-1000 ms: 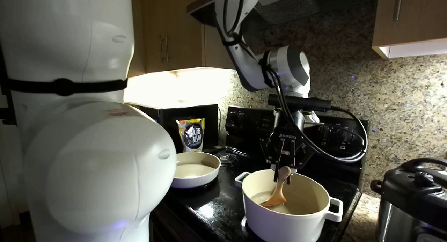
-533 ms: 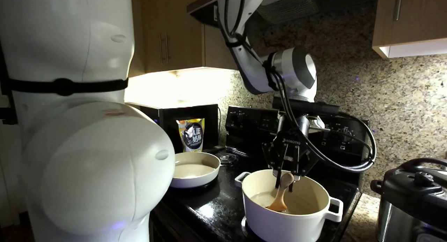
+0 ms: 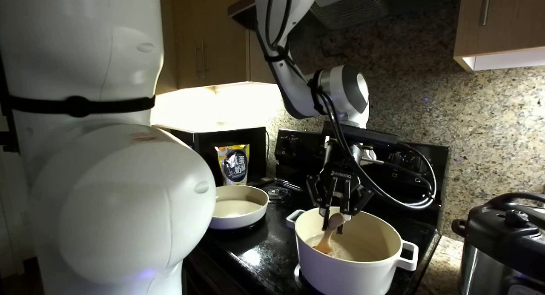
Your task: Hold the wooden spoon and stir inside the pot.
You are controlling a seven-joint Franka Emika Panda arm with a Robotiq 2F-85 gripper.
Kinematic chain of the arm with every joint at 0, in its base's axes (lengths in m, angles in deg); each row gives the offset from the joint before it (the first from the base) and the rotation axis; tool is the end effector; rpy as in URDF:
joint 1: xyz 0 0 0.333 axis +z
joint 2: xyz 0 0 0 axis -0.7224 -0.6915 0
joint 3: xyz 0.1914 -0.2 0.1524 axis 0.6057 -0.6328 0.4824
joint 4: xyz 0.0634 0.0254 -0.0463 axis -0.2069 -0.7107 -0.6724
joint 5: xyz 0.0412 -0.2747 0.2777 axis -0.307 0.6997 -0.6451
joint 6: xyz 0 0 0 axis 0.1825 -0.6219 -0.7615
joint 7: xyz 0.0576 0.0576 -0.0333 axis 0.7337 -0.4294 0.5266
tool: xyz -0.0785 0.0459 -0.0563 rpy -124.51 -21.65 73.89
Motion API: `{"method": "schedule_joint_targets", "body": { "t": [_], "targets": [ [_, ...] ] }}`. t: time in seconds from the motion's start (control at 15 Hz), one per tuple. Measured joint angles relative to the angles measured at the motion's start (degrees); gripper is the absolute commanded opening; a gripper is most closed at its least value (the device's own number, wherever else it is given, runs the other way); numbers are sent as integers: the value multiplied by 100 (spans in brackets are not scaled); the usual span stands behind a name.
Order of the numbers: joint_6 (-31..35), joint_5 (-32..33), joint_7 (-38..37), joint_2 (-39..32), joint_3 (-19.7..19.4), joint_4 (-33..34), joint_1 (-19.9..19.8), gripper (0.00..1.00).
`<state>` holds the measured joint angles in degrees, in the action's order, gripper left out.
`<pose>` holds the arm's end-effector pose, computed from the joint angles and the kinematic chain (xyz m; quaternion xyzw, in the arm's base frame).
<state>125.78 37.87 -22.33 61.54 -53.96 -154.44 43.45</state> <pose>0.4128 -0.0721 0.3053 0.9076 0.2394 -0.3450 0.0049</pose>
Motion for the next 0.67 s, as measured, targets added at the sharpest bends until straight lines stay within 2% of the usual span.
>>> {"method": "schedule_joint_targets", "body": {
  "t": [0.67],
  "targets": [
    [94,-5,-1,26,24,254,-1,8]
  ]
}}
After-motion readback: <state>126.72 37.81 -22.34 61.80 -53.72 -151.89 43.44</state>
